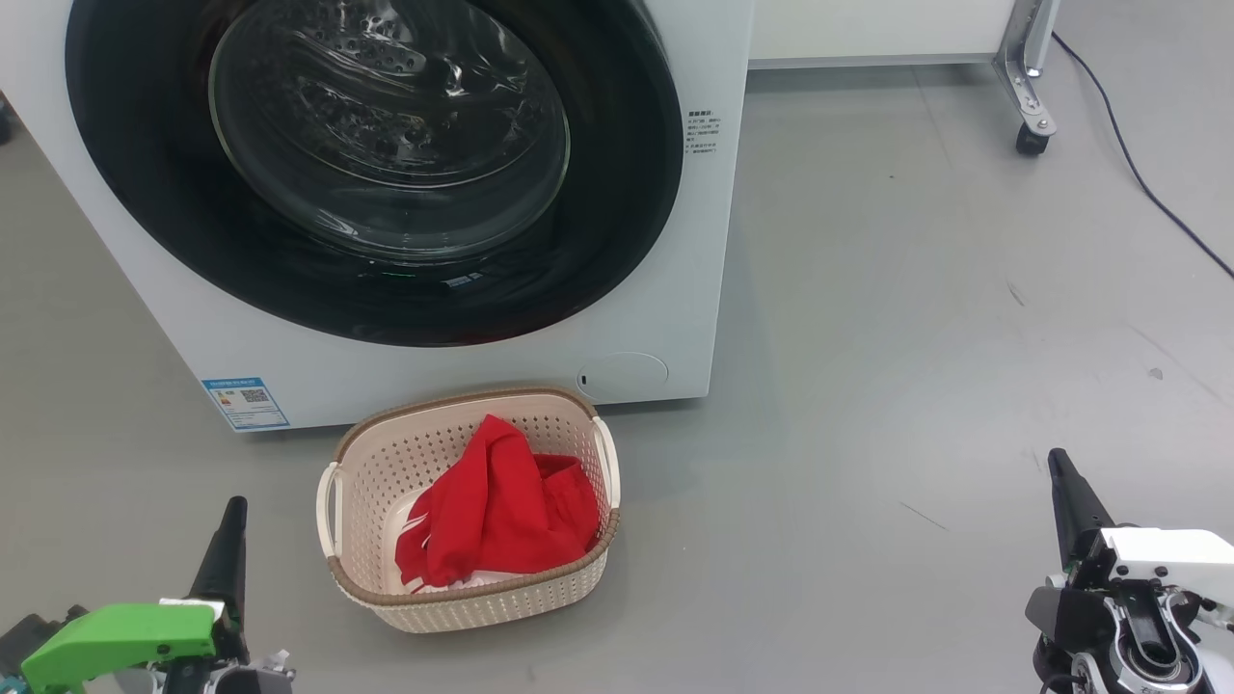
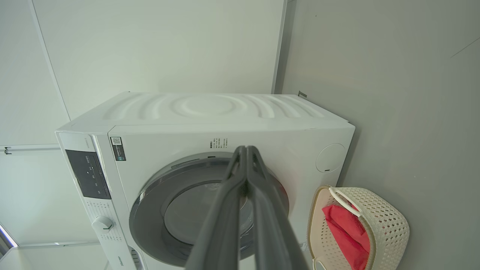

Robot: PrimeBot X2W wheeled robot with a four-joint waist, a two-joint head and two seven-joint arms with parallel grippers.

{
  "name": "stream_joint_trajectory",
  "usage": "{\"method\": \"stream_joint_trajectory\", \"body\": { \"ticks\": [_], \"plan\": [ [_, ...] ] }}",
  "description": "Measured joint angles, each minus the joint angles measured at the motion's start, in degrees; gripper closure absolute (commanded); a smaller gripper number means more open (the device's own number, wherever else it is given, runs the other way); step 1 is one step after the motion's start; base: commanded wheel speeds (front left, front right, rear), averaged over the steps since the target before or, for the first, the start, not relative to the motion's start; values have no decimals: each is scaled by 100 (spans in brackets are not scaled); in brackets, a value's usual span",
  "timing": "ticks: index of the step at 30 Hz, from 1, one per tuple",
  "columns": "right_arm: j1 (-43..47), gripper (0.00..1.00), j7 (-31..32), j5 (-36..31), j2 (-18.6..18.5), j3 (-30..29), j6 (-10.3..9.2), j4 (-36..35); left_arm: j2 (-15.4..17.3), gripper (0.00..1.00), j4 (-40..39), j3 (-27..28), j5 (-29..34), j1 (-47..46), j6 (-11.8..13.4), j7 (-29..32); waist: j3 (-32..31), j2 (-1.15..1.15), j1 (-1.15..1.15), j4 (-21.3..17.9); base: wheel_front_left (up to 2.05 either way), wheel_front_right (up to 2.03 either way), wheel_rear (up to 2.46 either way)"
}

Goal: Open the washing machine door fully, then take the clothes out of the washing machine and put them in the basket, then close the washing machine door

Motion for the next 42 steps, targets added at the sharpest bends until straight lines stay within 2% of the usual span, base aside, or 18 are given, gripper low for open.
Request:
{"method": "stream_joint_trajectory", "body": {
  "ticks": [42],
  "plan": [
    [-14, 100, 19, -1, 2, -20, 27, 20, 0, 100, 14, 22, 1, -4, -1, 5, -1, 0, 0, 0, 0, 0, 0]
  ]
}}
